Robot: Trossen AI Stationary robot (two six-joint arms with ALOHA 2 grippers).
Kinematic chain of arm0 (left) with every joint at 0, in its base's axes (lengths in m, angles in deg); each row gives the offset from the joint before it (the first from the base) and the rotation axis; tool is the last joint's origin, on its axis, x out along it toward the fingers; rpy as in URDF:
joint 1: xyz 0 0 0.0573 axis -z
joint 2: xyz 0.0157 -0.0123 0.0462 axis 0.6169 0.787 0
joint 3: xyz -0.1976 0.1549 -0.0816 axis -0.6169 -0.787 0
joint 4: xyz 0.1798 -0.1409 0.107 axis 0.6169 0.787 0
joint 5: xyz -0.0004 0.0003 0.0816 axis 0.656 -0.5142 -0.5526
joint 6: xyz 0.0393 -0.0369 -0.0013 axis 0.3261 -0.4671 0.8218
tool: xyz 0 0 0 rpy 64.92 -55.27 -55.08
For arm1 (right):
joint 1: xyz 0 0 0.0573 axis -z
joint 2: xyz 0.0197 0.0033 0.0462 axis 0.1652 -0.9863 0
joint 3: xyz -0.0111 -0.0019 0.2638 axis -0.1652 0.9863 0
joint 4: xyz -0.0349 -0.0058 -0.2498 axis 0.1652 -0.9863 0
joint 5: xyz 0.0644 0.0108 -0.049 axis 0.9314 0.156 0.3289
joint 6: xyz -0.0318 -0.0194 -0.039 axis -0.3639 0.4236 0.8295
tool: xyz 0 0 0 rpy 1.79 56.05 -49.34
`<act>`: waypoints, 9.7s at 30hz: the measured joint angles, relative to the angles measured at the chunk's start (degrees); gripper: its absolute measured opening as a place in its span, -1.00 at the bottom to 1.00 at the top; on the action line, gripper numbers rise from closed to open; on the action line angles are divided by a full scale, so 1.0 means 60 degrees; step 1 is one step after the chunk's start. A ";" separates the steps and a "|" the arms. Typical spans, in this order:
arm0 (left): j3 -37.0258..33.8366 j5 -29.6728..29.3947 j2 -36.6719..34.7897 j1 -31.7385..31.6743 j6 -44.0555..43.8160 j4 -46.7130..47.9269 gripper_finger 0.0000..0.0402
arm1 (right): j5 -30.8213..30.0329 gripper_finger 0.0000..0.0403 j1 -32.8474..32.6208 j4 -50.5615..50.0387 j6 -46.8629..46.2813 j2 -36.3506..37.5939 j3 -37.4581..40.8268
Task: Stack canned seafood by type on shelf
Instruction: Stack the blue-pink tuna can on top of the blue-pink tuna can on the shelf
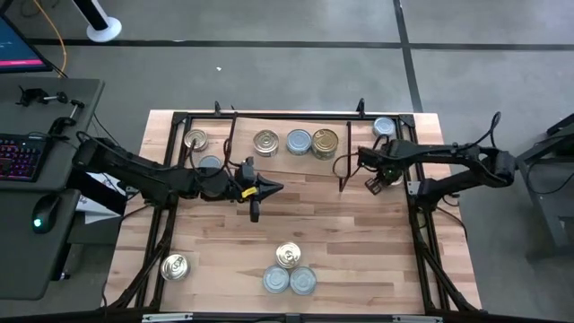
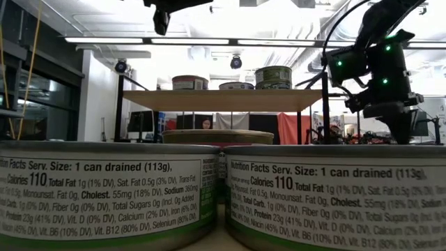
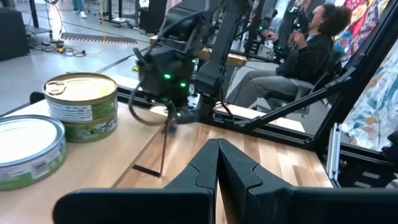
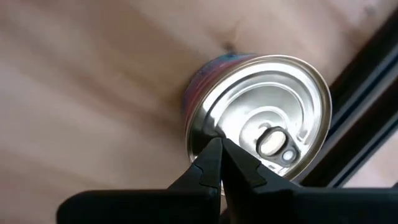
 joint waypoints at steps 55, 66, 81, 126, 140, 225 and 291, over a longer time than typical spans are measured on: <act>-0.0212 0.0854 0.4806 0.0289 0.0186 -0.2259 -1.00 | 0.0528 -1.00 -0.6660 0.5108 -0.0601 -0.3162 -0.4134; 0.0985 0.1119 0.6364 -0.0004 0.2402 -0.2138 -1.00 | 0.0433 -1.00 -0.6575 0.7906 -0.2902 -0.2240 -0.0607; 0.1158 0.1351 0.6399 -0.0197 0.3257 -0.1157 -1.00 | 0.0013 -1.00 -0.5984 0.9323 -0.2417 -0.2455 -0.0342; -0.0472 0.2561 0.4493 -0.0552 0.2759 -0.1817 -1.00 | 0.0439 -1.00 -0.6238 0.9189 0.1437 -0.2671 -0.1388; -0.0548 0.2685 0.4731 -0.0534 0.3118 -0.1419 -1.00 | 0.0375 -1.00 -0.5962 0.9348 0.1356 -0.3768 -0.1399; -0.1002 -0.5075 -0.2814 0.4682 -0.2980 0.3696 -1.00 | 0.2672 0.39 -0.5444 0.3268 0.9572 -0.8160 -1.0848; -0.0994 -0.4770 -0.3004 0.3897 -0.2404 0.3537 -1.00 | -0.1957 -0.17 -0.4599 0.3719 0.9222 -0.5433 -1.0612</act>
